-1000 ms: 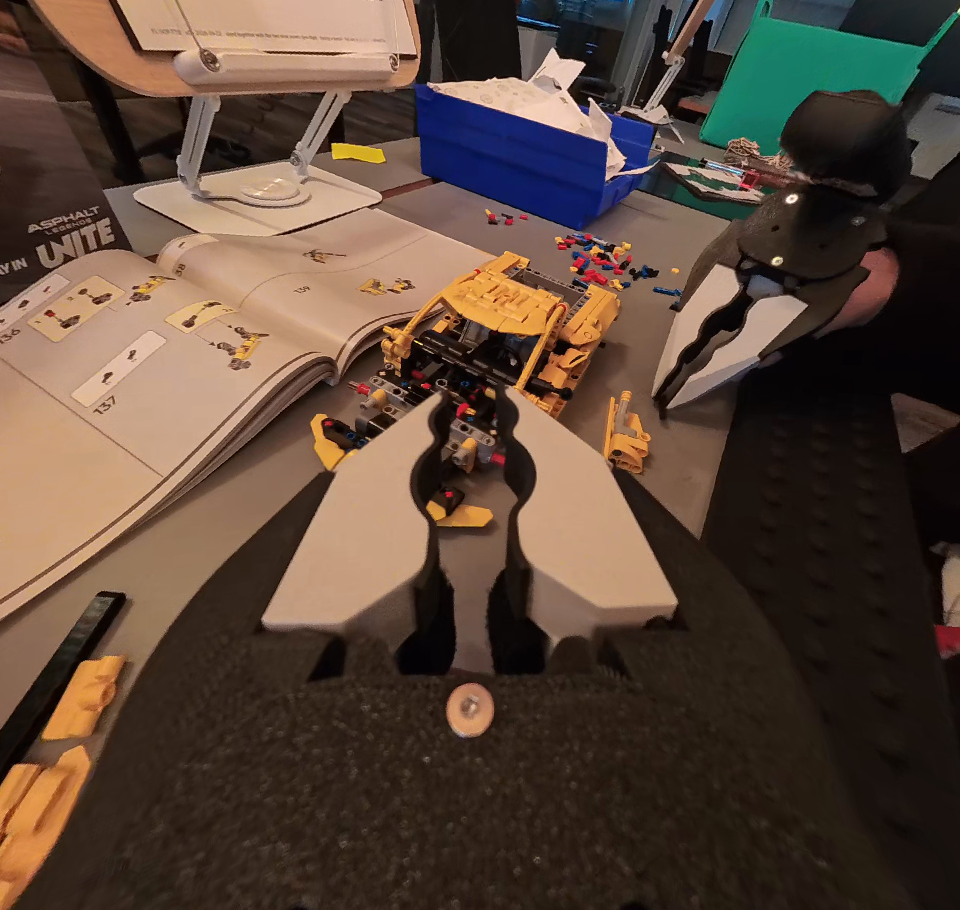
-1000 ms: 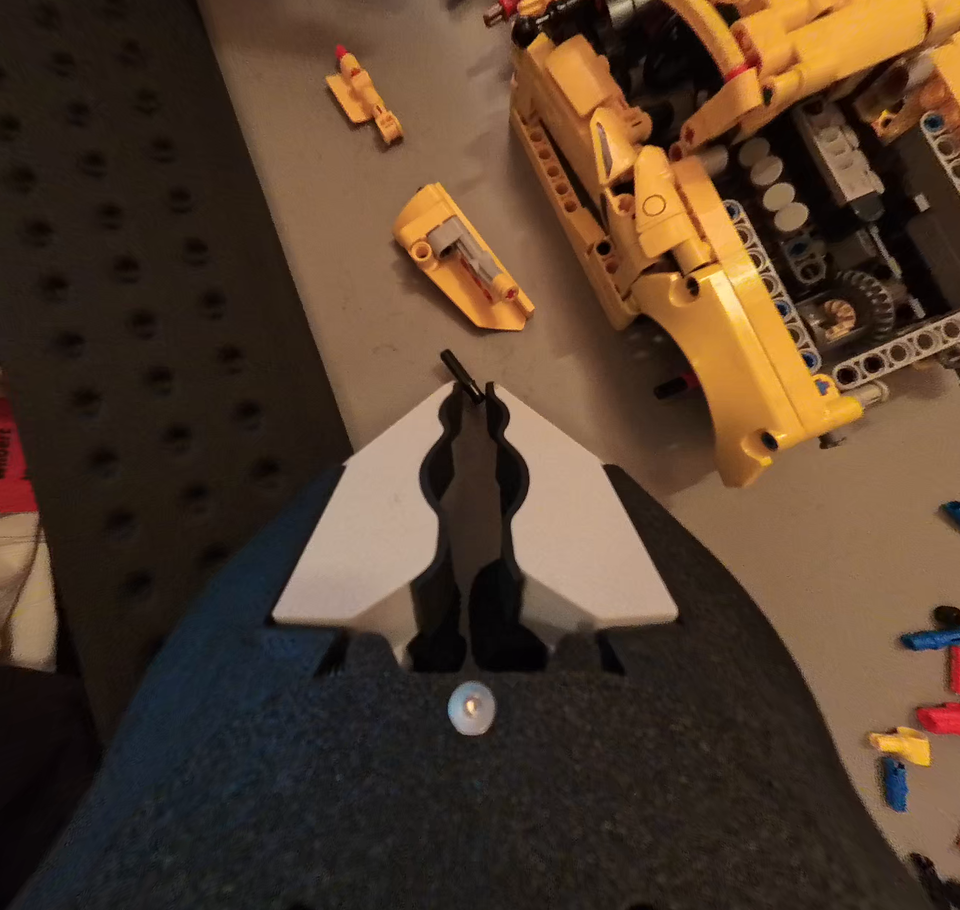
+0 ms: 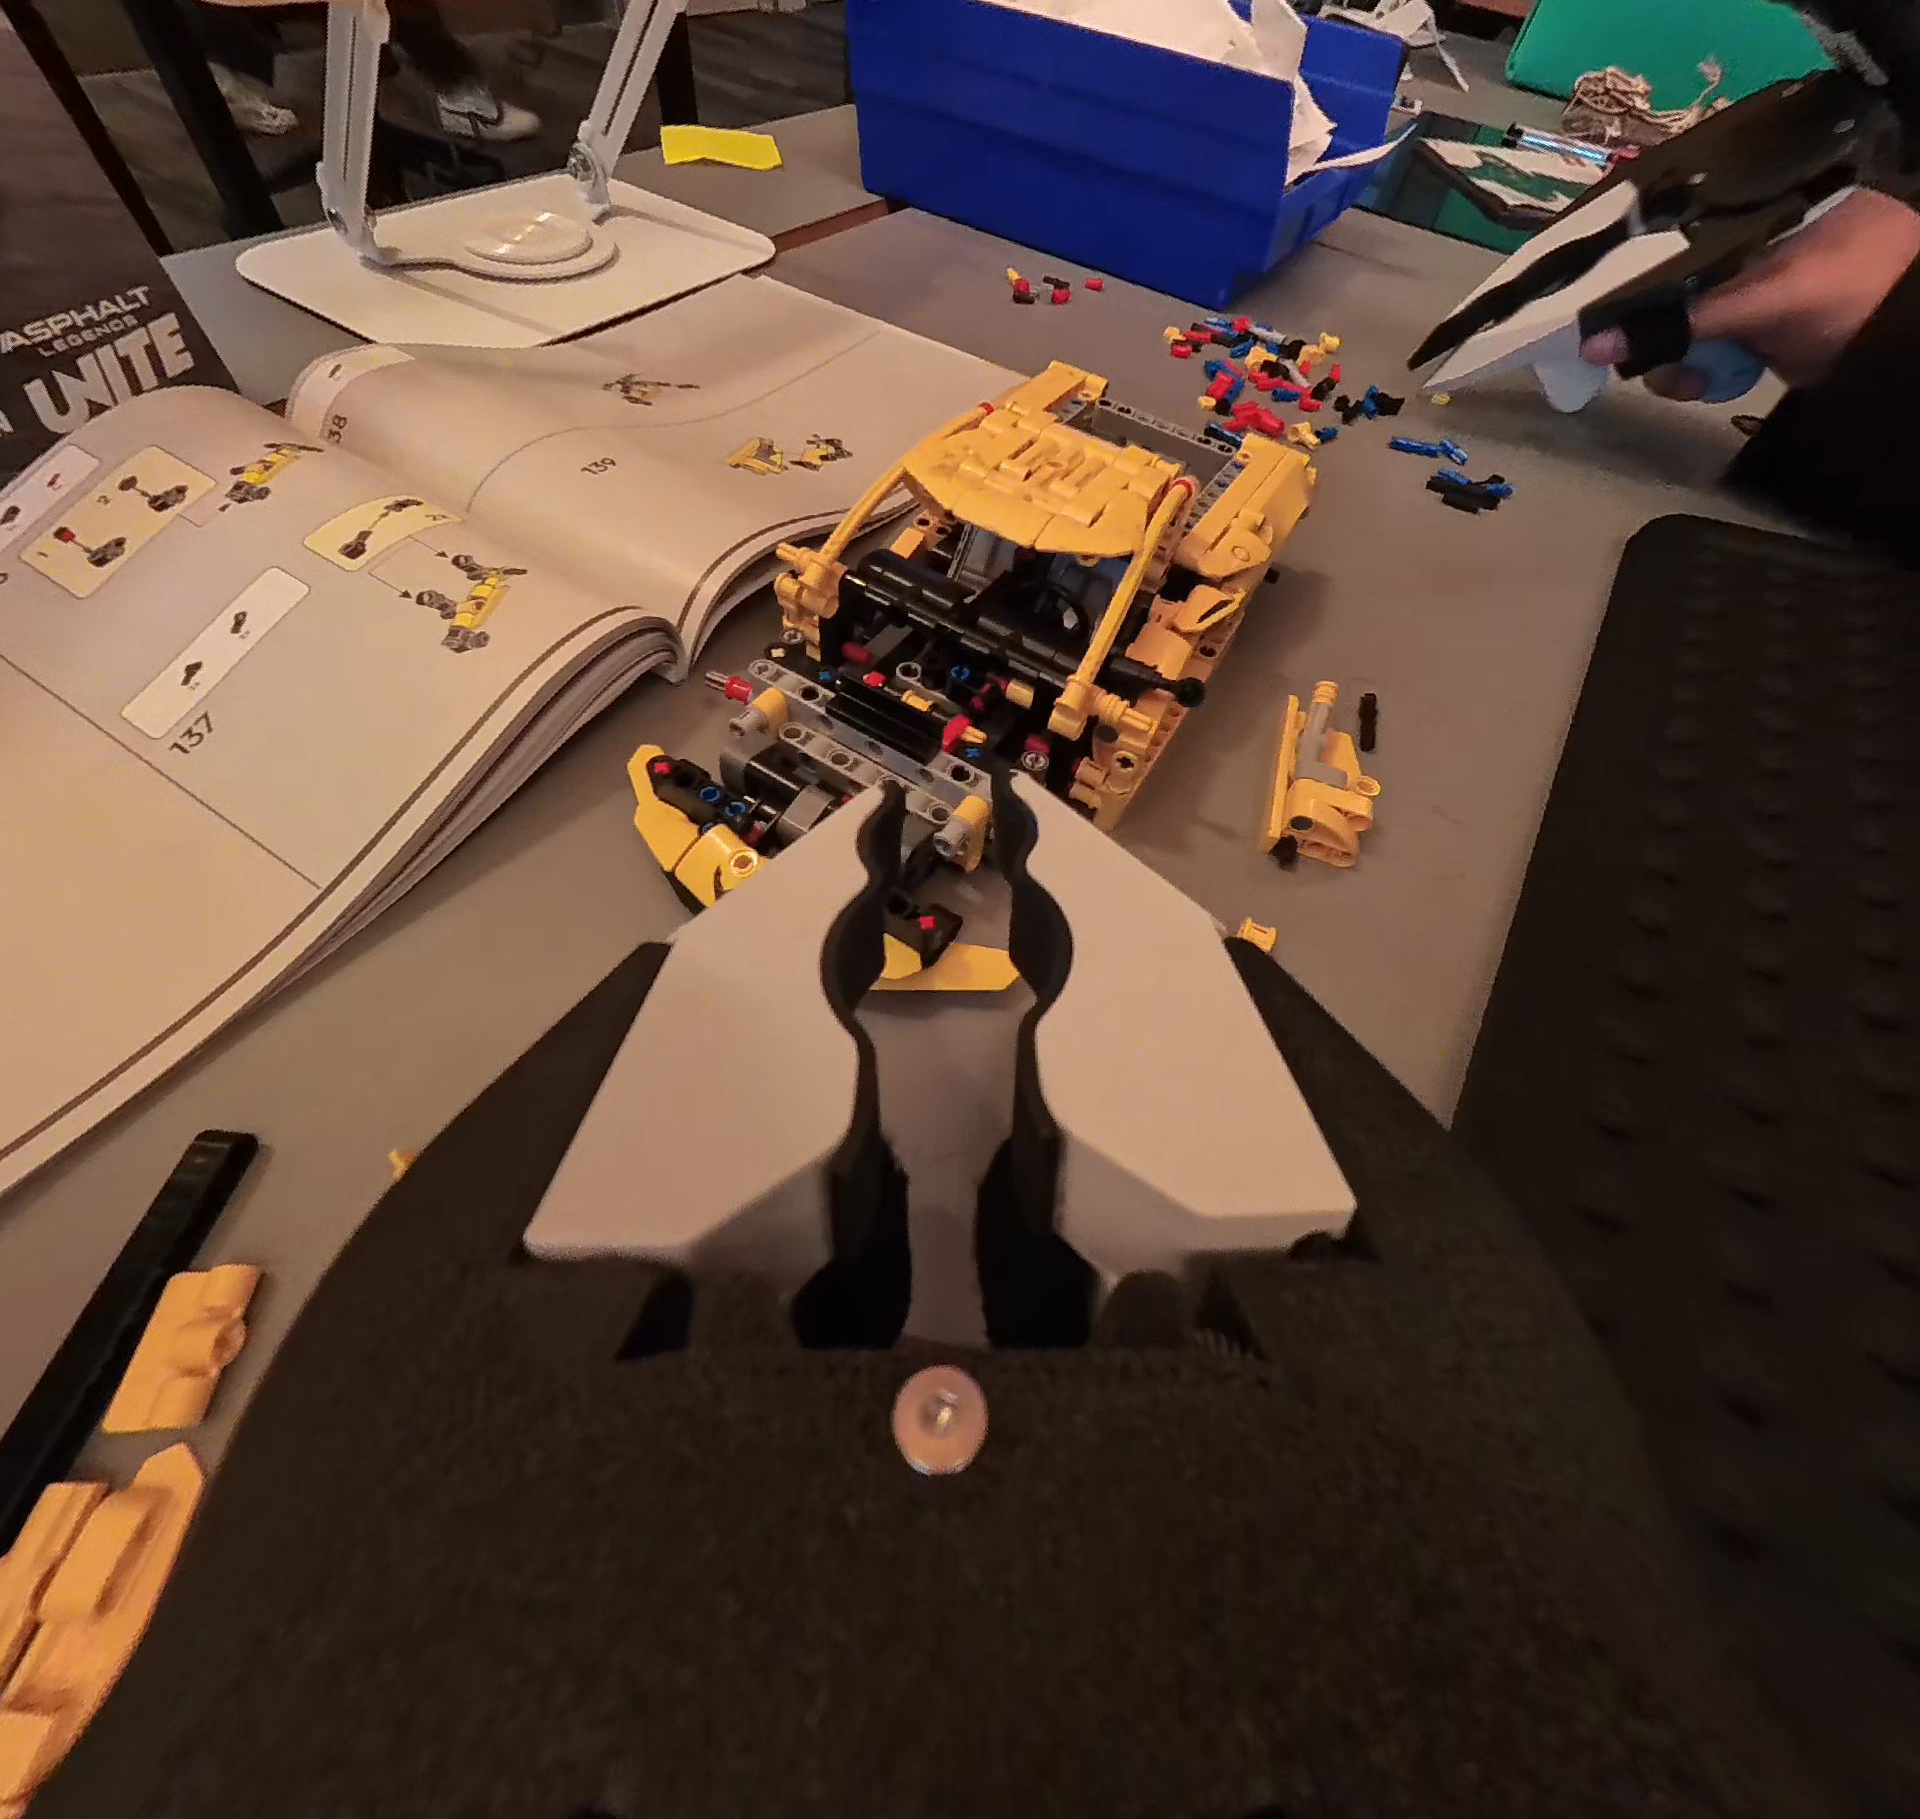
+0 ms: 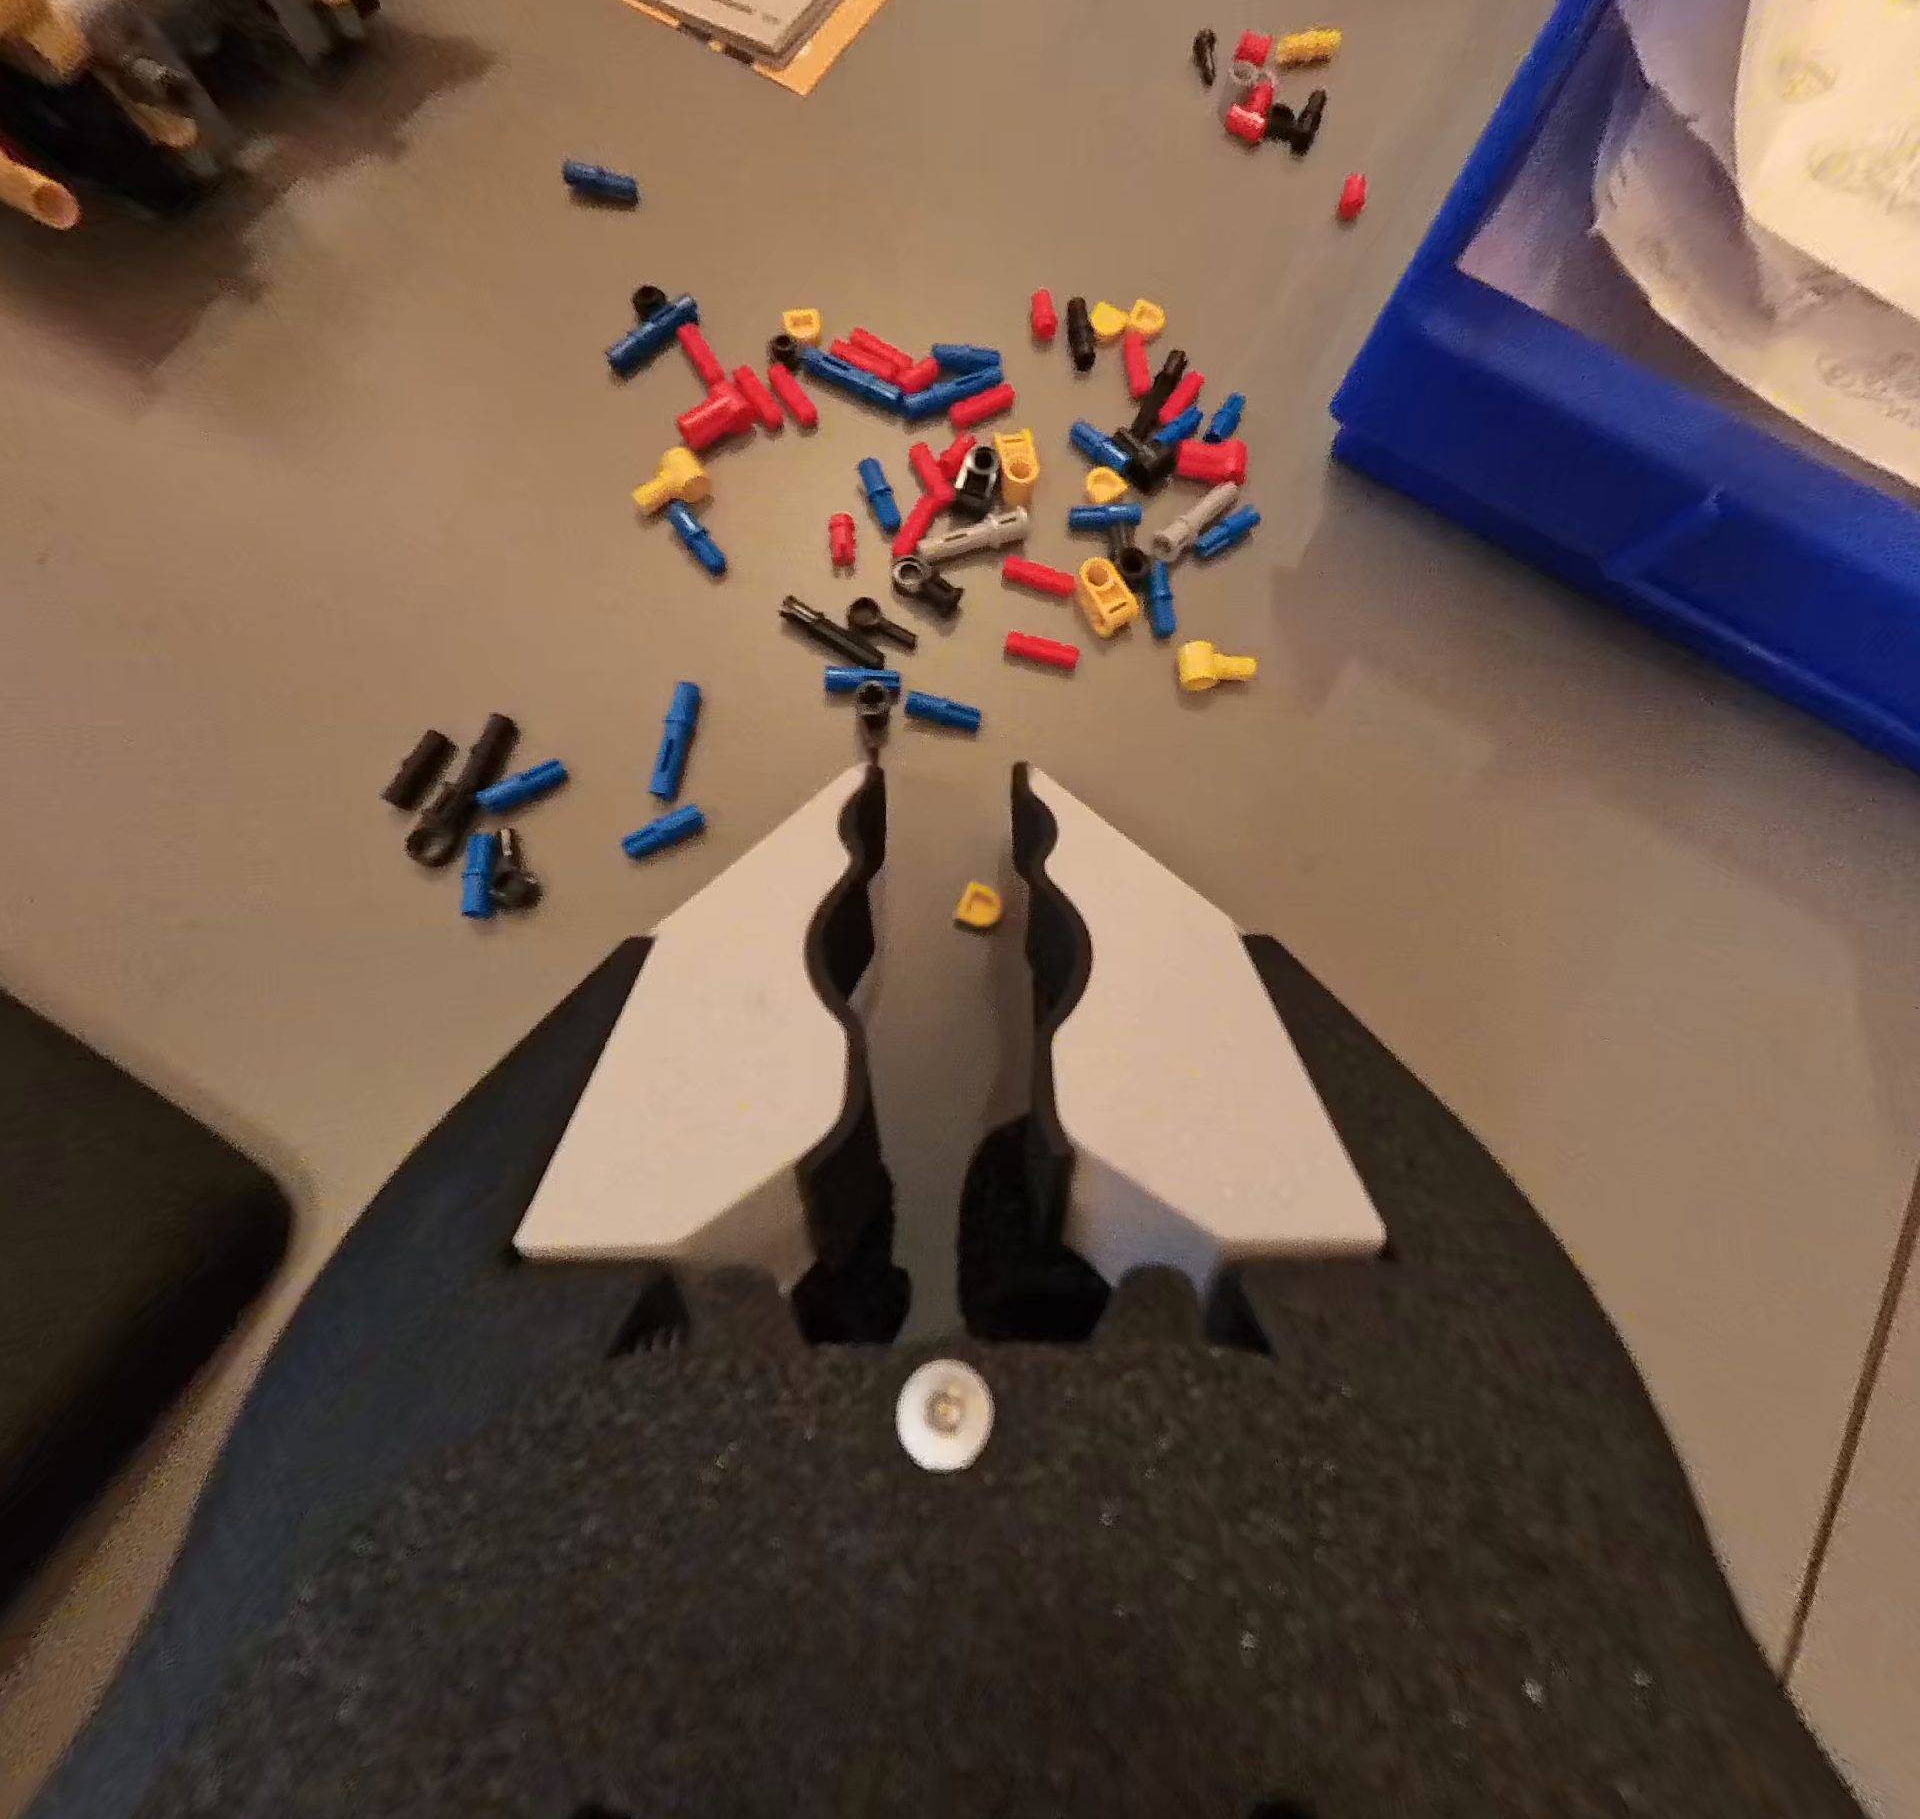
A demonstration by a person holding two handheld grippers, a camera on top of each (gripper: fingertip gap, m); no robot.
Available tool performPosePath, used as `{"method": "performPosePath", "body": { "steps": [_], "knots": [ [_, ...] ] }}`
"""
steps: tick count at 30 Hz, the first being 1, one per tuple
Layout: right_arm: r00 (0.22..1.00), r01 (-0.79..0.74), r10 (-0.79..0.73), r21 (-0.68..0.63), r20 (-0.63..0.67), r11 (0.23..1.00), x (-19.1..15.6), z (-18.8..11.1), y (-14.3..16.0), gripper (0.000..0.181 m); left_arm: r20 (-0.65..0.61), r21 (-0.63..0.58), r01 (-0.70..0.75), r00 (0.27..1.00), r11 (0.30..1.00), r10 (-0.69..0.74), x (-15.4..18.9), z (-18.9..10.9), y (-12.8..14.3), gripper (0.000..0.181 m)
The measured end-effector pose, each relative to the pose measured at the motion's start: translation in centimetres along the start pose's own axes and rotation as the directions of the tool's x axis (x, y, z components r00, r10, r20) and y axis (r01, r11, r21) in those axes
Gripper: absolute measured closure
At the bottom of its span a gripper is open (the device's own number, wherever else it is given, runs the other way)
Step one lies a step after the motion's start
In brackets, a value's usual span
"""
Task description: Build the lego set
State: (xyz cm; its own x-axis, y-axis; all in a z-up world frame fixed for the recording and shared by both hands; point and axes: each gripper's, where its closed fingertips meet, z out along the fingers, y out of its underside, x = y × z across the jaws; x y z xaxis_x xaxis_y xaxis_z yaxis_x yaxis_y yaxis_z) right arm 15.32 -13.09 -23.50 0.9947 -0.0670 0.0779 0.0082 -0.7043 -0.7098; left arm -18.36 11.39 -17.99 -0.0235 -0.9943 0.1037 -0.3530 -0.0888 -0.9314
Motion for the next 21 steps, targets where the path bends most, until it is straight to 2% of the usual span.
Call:
{"method": "performPosePath", "body": {
  "steps": [4,7,10,15,21],
  "knots": [
    [0.999,-0.028,0.027,0.008,0.033,1.0,1.0,0.6,0.2,0.159,-0.005,-0.019,-0.013,1.0,1.0,0.013,0.2,0.3,0.4,0.165],
    [0.996,-0.021,0.021,0.006,0.083,1.0,0.5,1.0,-0.1,0.157,-0.005,-0.034,-0.024,1.0,0.999,0.024,0.3,0.5,0.7,0.165],
    [0.996,0.058,-0.059,0.009,0.067,0.998,0.2,1.6,-0.5,0.157,-0.002,-0.039,-0.024,1.0,0.999,0.024,0.2,0.6,0.8,0.165],
    [0.995,0.054,-0.054,0.002,0.083,0.999,-0.1,2.2,-0.7,0.167,-0.002,-0.043,-0.022,1.0,0.999,0.022,0.2,0.6,0.8,0.165],
    [0.995,0.094,-0.093,-0.02,0.043,0.995,0.2,1.6,-0.7,0.167,-0.006,-0.041,-0.027,1.0,0.999,0.027,0.3,0.6,0.8,0.165]
  ]
}}
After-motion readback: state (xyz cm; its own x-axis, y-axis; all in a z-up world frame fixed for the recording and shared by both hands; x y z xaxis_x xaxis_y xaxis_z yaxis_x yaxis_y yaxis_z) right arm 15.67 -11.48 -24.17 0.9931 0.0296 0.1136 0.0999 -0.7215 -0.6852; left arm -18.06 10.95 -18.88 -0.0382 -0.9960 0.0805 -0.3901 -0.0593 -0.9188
